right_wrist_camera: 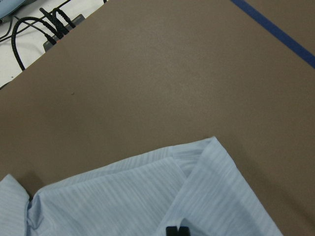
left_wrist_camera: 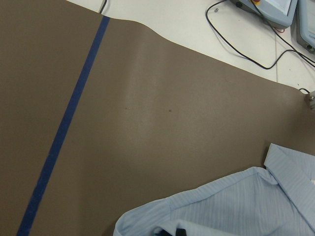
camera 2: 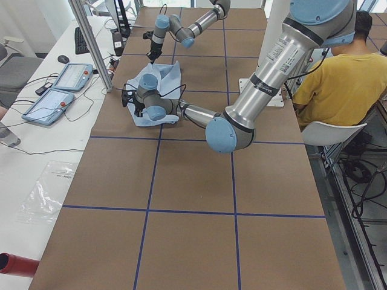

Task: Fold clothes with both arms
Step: 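Lift the hem with both grippers and fold it toward the collar, then lower the hem near the collar and open both grippers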

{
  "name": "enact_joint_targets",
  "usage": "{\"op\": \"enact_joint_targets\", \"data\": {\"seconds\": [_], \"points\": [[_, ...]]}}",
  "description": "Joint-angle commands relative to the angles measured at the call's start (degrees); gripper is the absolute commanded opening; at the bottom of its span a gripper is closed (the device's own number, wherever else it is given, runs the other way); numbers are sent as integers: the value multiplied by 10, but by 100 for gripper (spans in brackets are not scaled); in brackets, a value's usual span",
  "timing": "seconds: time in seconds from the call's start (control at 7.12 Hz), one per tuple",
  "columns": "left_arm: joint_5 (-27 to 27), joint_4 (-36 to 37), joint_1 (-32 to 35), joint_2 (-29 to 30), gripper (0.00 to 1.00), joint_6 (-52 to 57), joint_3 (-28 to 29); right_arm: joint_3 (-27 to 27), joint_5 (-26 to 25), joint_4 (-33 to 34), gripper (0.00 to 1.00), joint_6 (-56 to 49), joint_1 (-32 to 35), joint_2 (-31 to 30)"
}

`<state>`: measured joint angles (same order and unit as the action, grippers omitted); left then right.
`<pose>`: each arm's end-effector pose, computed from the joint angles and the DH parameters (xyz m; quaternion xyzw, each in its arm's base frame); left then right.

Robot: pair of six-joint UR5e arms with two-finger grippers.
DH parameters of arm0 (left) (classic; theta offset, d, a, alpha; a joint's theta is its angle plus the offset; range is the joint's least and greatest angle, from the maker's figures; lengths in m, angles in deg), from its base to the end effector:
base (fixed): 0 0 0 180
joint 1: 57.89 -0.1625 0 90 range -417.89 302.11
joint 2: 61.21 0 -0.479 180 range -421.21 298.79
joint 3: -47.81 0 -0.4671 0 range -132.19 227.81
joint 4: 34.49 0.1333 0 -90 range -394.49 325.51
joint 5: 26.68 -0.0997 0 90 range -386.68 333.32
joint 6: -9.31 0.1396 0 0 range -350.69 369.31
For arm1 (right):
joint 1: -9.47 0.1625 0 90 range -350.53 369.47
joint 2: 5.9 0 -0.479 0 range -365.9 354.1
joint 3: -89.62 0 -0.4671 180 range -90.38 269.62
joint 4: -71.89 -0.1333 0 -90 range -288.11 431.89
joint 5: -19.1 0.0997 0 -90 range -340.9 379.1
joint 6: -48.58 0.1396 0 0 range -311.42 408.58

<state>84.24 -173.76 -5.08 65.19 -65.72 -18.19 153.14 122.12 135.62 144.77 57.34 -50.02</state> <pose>0.4791 -0.7694 0.4219 0.1517 0.5053 -0.1858 0.8289 -0.5627 -0.7739 0.3645 0.0395 -0.3975 0.3769 0.8357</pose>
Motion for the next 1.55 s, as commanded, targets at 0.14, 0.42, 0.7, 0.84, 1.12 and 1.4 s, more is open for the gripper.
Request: {"op": "enact_joint_targets", "data": {"seconds": [0.14,0.42,0.7,0.84,1.12,1.4], "points": [[-22,-21,-15,3,0,1,16,-32,2,-12,0,-48,27,-3],[-39,-21,-24,10,0,1,17,-34,23,-10,0,-73,49,-6],[-89,-21,-53,10,0,1,21,-47,24,-12,0,-75,43,-4],[-89,-21,-53,6,0,2,20,-47,24,-12,0,-72,38,3],[-88,-21,-46,0,0,55,14,-48,24,-12,0,-69,35,8],[-88,-21,-46,-4,0,56,12,-49,20,-12,0,-69,31,8]]}}
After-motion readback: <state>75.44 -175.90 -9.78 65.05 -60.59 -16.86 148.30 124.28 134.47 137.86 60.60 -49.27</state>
